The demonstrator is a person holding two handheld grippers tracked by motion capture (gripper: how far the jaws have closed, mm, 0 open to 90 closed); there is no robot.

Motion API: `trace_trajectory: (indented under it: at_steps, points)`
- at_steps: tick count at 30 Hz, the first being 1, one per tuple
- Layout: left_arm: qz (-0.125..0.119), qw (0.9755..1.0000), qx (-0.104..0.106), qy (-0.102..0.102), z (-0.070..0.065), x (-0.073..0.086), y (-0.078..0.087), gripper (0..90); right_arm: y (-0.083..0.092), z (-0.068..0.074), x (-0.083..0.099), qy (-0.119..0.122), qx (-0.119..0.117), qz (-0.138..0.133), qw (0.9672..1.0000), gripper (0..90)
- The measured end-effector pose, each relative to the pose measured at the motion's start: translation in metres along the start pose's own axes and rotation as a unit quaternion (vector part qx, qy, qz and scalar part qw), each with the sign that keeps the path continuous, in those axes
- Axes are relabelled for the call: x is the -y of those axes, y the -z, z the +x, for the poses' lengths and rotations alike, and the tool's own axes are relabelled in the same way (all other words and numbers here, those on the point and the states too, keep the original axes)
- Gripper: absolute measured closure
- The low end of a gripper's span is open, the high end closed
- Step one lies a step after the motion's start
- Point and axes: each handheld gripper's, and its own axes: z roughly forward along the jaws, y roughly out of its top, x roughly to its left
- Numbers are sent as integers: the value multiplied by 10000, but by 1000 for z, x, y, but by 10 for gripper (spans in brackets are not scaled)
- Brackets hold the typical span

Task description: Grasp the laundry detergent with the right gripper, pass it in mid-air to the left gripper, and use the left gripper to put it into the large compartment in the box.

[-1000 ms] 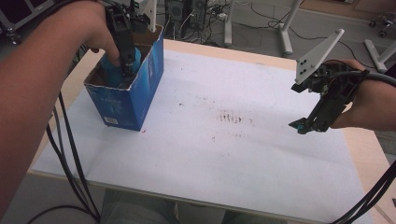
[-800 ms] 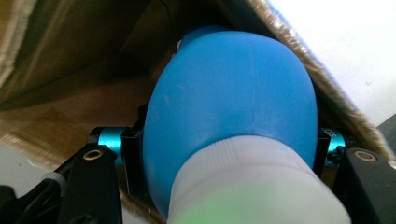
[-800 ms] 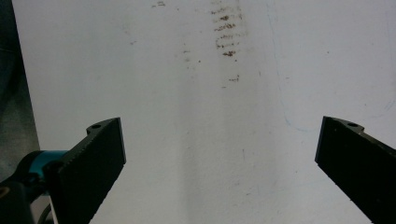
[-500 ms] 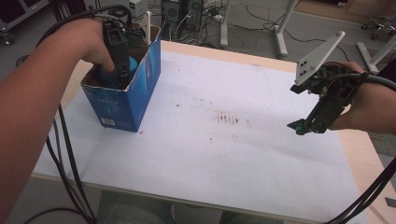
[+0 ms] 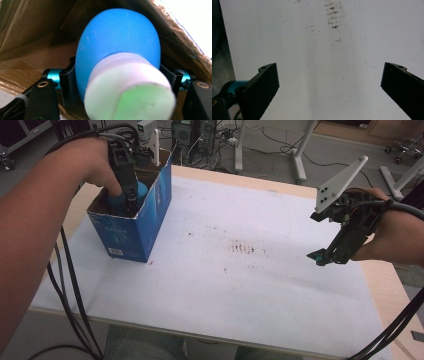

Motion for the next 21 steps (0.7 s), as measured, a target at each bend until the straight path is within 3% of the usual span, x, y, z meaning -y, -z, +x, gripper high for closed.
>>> trace_trajectory:
  at_steps: [5,9,21]
  points:
    - [-23,10000,-19,67,-1,-1,4,276,1,1,1,10,15,-38,10000,8]
    - [43,10000,-21,-35,-1,-2,10,260,1,2,2,15,33,-45,10000,8]
    - [-24,9999,-129,86,-2,0,31,224,2,2,3,3,28,-43,10000,8]
